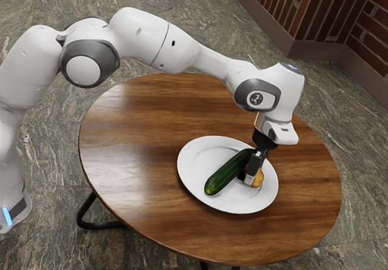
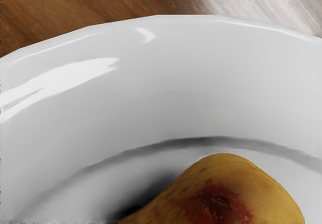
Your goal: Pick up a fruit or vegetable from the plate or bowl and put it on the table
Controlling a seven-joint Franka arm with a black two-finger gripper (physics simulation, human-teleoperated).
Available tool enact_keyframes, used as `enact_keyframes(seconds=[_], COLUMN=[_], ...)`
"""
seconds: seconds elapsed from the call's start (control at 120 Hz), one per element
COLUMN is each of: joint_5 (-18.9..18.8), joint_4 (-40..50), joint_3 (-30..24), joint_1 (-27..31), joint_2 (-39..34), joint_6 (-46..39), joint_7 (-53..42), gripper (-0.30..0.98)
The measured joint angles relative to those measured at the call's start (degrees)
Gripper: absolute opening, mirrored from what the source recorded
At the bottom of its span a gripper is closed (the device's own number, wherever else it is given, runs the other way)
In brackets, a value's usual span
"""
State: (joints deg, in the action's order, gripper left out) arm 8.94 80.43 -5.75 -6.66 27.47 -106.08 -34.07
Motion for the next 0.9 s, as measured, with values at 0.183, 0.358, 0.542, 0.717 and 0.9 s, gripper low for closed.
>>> enact_keyframes(seconds=[0.183,0.358,0.542,0.717,0.9], joint_5=[-0.3,-0.6,-0.8,-0.9,-0.9], joint_4=[0.0,-0.2,-0.4,-1.5,-1.9], joint_3=[0.0,0.8,1.0,3.0,11.8], joint_1=[0.0,0.0,0.0,0.3,0.8], joint_2=[-0.1,-1.2,-2.7,-6.9,-11.3], joint_6=[-0.1,-0.1,0.1,0.4,5.3], joint_7=[0.3,0.5,0.9,1.2,3.2], gripper=[0.64,0.39,0.33,0.34,0.32])
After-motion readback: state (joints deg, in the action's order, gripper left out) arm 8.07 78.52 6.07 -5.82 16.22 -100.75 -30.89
